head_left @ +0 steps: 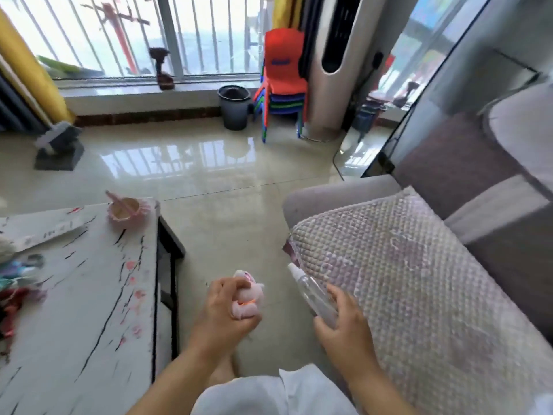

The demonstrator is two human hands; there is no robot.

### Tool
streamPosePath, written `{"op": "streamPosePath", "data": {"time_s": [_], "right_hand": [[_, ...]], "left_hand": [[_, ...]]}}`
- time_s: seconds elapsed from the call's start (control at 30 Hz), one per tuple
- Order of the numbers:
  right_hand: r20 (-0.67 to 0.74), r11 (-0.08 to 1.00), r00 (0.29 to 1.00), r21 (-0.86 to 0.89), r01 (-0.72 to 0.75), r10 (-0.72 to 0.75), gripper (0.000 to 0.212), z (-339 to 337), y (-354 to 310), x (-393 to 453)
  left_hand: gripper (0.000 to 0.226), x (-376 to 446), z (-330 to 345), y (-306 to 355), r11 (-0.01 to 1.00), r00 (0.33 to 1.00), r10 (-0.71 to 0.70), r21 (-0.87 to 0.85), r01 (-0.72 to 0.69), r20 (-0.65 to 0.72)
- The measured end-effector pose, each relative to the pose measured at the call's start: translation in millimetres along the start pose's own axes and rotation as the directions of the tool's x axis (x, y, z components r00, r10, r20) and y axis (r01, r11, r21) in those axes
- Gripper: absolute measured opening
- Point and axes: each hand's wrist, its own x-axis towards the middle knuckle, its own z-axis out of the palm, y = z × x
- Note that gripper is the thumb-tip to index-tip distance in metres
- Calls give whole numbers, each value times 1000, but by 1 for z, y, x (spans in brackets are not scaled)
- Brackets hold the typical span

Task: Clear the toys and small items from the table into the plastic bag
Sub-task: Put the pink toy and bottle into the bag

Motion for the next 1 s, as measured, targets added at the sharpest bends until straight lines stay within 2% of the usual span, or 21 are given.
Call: {"op": "streamPosePath", "data": {"time_s": [0.17, 0.3, 0.37, 0.5, 0.63, 0.77, 0.9, 1.0], "right_hand": [[-189, 972, 953, 40, -233, 237, 57, -69, 63, -56], [-330, 927, 868, 87, -364, 372, 55, -108, 104, -86], [-389, 897, 813, 97, -432, 433, 54, -127, 125, -97], [-479, 819, 676, 190, -542, 559, 50, -160, 158, -115], [-574, 738, 528, 218, -639, 626, 51, -188, 184, -139], [-685, 677, 339, 307, -669, 645, 53, -211, 209, -172], [-695, 580, 169, 413, -702, 699, 50, -229, 236, -208], [-689, 500, 57, 463, -732, 722, 47, -241, 260, -235]], "left_hand": [[50, -22, 71, 55, 975, 961, 185, 84, -205, 208], [47, -25, 125, 89, 937, 871, 276, 87, -338, 406], [50, -19, 155, 108, 915, 803, 322, 54, -401, 501], [49, -6, 219, 142, 840, 643, 391, 30, -541, 658], [51, -4, 284, 179, 771, 477, 399, -4, -637, 783], [55, -21, 352, 216, 704, 284, 416, -108, -701, 864], [56, -54, 406, 245, 630, 148, 416, -167, -758, 897], [54, -84, 441, 260, 611, 88, 416, -207, -764, 905]]}}
